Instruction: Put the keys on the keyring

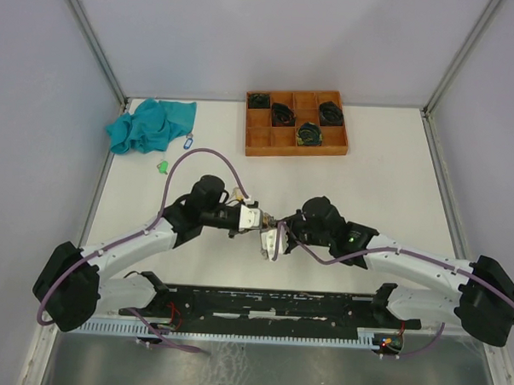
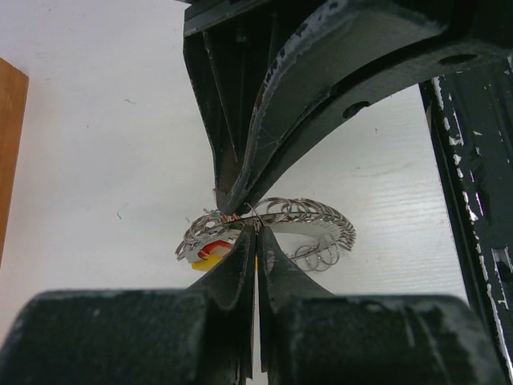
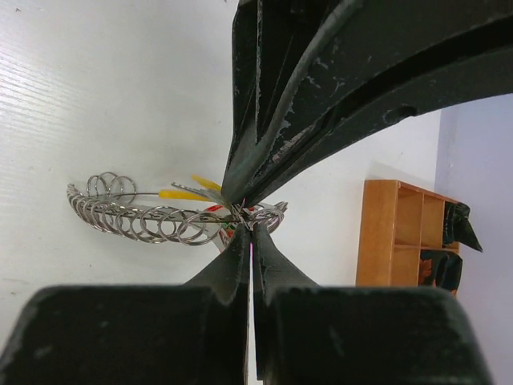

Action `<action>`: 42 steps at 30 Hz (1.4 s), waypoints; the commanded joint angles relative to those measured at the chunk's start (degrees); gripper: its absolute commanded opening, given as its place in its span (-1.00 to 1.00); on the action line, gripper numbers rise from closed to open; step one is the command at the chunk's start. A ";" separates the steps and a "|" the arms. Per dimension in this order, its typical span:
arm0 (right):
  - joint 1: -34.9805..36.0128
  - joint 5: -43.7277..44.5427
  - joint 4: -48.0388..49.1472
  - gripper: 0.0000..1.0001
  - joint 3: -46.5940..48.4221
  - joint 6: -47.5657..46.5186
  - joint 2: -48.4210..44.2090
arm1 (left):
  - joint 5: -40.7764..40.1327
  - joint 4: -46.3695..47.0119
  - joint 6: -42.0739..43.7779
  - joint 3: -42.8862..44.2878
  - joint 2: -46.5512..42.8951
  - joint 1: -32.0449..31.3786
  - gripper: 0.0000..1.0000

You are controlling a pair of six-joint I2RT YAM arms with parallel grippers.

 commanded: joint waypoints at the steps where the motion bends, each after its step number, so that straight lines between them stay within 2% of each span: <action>1: 2.19 -2.86 7.72 -0.99 1.32 -0.58 -2.52 | 1.87 2.04 -2.63 4.43 1.35 0.16 -0.95; 19: 2.94 -3.26 9.79 -0.99 -0.35 0.34 -6.27 | 8.64 -0.59 -7.08 7.68 6.19 3.07 -0.95; 34: 0.26 0.56 12.40 -0.99 -2.46 2.48 -7.46 | 7.10 1.91 -7.42 5.95 4.01 3.86 -0.95; 42: -3.62 -0.66 15.49 -0.99 -4.60 8.97 -7.38 | 0.69 6.03 -8.15 2.40 -0.51 3.81 -0.95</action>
